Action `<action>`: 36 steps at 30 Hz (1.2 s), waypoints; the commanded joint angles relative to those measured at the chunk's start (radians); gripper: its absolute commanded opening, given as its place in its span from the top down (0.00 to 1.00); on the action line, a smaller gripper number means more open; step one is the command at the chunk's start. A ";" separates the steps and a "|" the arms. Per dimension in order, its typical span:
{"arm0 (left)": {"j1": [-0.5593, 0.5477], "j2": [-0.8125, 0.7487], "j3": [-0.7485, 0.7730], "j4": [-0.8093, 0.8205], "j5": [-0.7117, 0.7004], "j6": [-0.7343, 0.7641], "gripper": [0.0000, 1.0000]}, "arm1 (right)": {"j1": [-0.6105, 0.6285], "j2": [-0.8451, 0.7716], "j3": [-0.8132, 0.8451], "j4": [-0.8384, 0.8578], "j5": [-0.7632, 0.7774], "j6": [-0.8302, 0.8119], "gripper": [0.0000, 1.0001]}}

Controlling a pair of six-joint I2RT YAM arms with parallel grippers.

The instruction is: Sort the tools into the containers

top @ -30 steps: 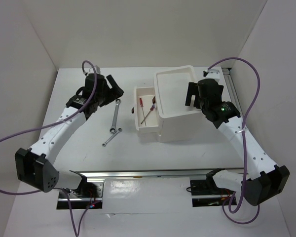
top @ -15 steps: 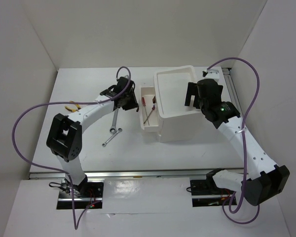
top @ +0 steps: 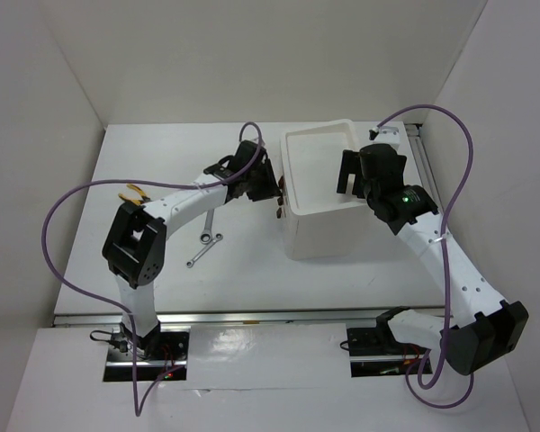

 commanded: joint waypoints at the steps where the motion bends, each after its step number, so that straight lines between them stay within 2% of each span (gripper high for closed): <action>1: -0.056 -0.002 0.048 0.034 0.037 -0.071 0.54 | 0.010 -0.002 0.015 -0.004 0.006 -0.006 0.00; 3: -0.056 -0.037 0.006 -0.010 -0.079 -0.108 0.49 | 0.010 -0.012 0.015 -0.004 0.006 -0.006 0.00; 4: -0.039 -0.061 -0.069 -0.011 -0.101 -0.145 0.43 | 0.010 -0.012 0.015 -0.004 0.006 -0.006 0.00; 5: -0.028 -0.103 -0.117 0.050 -0.102 -0.145 0.39 | 0.010 -0.024 0.004 -0.004 0.006 -0.006 0.00; 6: -0.015 -0.115 -0.208 0.101 -0.050 -0.145 0.33 | 0.010 -0.024 0.004 -0.004 0.006 -0.006 0.00; 8: 0.027 -0.115 -0.284 0.207 0.028 -0.168 0.16 | 0.010 -0.033 -0.005 -0.004 0.006 -0.006 0.00; 9: 0.044 -0.102 -0.366 0.367 0.152 -0.182 0.13 | 0.010 -0.033 -0.005 -0.004 0.006 0.003 0.00; 12: 0.099 -0.046 -0.484 0.645 0.297 -0.298 0.15 | 0.010 -0.033 -0.005 0.005 0.006 0.003 0.00; 13: 0.099 -0.004 -0.539 0.804 0.353 -0.330 0.17 | 0.010 -0.033 -0.005 0.005 0.006 0.003 0.00; 17: 0.108 0.082 -0.620 1.099 0.401 -0.471 0.23 | 0.019 -0.033 -0.005 0.005 0.006 0.003 0.00; 21: 0.108 0.141 -0.643 1.232 0.411 -0.531 0.26 | 0.019 -0.033 0.004 0.005 0.006 -0.006 0.00; 27: 0.108 0.176 -0.653 1.290 0.402 -0.584 0.26 | 0.019 -0.033 -0.016 0.015 0.006 -0.006 0.00; 33: 0.130 0.219 -0.718 1.506 0.391 -0.659 0.28 | 0.028 -0.033 -0.016 0.015 0.006 -0.006 0.00; 36: 0.130 0.230 -0.706 1.519 0.391 -0.670 0.30 | 0.028 -0.033 -0.016 0.015 0.006 -0.006 0.00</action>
